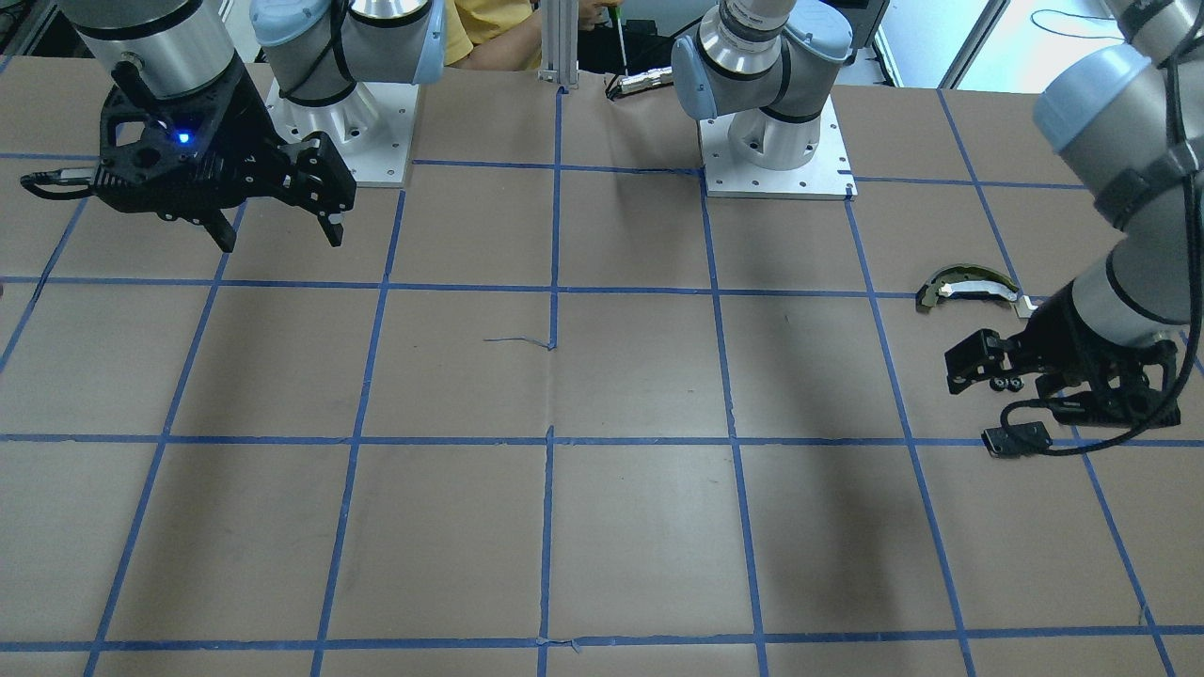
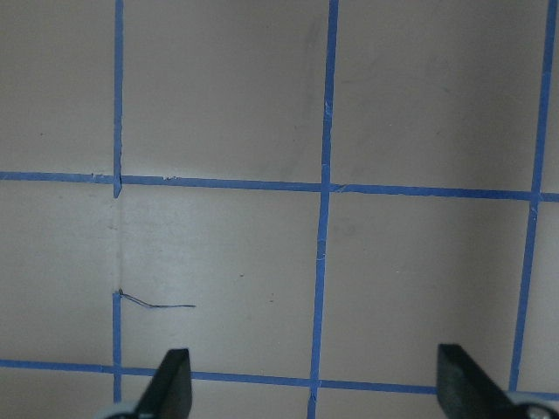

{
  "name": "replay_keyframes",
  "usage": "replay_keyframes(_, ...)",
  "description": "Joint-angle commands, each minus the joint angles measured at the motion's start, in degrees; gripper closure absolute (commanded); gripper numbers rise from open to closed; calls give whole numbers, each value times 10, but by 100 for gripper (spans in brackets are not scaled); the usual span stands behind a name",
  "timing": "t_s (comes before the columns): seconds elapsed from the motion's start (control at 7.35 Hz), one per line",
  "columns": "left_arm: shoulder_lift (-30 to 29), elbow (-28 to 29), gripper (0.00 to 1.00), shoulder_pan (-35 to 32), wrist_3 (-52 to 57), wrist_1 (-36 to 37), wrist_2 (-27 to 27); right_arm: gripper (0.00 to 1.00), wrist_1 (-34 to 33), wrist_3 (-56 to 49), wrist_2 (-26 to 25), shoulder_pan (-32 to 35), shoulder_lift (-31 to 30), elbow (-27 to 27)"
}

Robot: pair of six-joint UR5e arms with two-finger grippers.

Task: Place bearing gear from tray to pile

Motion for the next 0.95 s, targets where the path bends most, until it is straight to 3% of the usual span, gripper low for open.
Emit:
replay_keyframes(0.0,67,-5,0,-59,-71,-52,-3,0,0,0,0,0,0,0)
replay_keyframes(0.27,94,-7,0,-88,-134,-51,-19,0,0,1,1,0,0,0)
replay_keyframes(0.54,96,-14,0,-91,-138,-59,-73,0,0,0,1,0,-1,0)
replay_keyframes(0.82,105,-40,0,-97,-161,-62,-69,0,-1,0,1,0,-1,0)
